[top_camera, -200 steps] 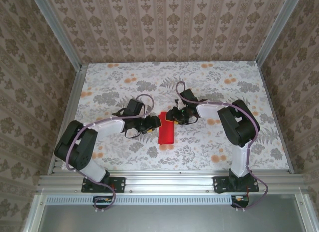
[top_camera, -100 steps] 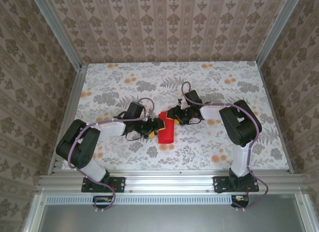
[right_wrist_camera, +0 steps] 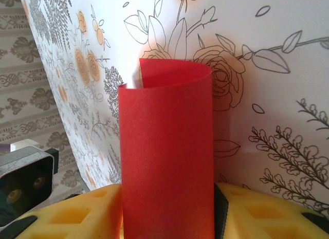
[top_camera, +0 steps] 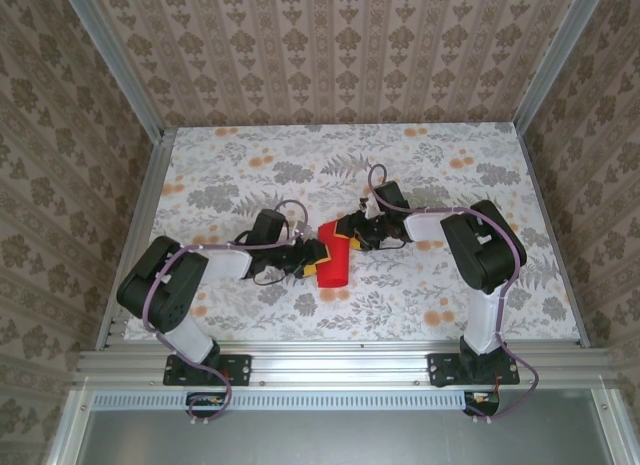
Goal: Fold a paper plane with a square sheet of paper (pick it up from the middle)
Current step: Hold the square sheet of paper at the center of the table.
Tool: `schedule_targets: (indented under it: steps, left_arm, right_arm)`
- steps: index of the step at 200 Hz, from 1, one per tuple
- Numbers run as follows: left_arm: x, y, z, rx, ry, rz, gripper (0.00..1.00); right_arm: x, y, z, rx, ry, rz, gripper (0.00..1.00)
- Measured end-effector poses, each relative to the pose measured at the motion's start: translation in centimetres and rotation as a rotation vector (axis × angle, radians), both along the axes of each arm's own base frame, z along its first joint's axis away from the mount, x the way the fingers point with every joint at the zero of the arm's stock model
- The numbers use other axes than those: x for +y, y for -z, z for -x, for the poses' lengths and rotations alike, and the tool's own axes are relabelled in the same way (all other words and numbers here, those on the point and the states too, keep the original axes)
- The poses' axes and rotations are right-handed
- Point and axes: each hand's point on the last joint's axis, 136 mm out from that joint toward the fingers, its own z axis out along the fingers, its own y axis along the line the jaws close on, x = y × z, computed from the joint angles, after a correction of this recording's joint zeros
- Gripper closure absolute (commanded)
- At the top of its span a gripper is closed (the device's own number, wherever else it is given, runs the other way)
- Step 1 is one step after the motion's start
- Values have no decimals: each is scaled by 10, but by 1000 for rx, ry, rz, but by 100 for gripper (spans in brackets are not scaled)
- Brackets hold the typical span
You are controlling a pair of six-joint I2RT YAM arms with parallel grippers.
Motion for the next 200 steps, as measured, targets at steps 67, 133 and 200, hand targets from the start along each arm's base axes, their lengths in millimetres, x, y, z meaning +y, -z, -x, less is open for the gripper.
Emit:
schedule_targets:
  steps: [67,133,200]
  left_arm:
    - [11,7,-1,5,-45,-3,82]
    - [16,8,-5,-20,-50,-20,100]
    - [13,2,-11,-77,11,-73,100]
  right_arm:
    - [0,0,0,-3,1,-11,50]
    - [-1,-3,-1,-17,-2,-8,41]
    - [-32,-25,14,-79,8,119,24]
